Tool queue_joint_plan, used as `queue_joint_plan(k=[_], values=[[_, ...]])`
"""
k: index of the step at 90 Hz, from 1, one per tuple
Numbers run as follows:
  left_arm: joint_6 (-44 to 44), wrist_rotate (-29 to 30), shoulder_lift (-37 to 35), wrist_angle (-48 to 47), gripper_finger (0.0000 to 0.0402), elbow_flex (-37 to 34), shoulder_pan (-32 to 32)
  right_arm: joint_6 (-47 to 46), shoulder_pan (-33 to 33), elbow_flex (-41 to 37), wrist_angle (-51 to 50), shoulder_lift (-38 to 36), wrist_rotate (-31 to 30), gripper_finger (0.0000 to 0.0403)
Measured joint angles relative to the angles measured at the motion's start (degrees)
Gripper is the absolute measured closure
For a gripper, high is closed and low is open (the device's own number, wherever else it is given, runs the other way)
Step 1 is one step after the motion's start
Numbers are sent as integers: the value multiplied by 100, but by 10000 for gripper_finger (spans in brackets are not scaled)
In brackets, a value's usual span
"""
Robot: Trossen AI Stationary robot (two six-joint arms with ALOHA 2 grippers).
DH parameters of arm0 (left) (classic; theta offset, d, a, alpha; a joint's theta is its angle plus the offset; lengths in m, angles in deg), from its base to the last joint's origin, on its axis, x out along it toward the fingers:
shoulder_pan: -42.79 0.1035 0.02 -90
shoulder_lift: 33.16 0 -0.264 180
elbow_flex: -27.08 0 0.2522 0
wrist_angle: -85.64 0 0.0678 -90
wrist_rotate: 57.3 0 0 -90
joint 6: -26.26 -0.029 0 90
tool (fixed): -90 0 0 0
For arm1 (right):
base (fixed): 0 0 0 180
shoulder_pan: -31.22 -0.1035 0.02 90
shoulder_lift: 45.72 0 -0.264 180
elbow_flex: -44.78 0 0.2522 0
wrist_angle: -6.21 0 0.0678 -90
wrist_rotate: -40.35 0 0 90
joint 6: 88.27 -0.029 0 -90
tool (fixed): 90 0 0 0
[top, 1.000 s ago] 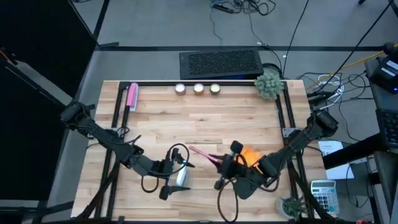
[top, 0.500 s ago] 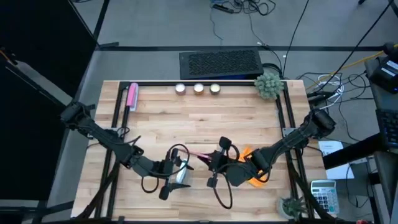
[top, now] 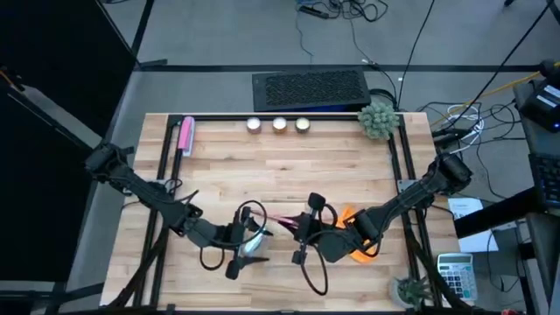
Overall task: Apply microfiber cloth
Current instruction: Spray the front of the cellphone with a spray bottle, then wipe the front of the cellphone with a microfiber cloth
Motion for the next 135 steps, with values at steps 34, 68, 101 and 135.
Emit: queue_joint_plan(k=[34, 68, 101, 135], values=[[295, 235, -423, -867, 43, -9, 66, -410, 0, 0, -826, -39, 23, 394], [460, 264, -1427, -1582, 42, -9, 350, -1688, -2, 0, -2474, -39, 27, 394], [-146, 455, -2394, -1442, 43, -9, 654, -1945, -130, 0, -2856, -288, 45, 394], [-352, 171, -1718, -1966, 43, 920, 841, -2351, -705, 2, -3433, -1452, 642, 394]])
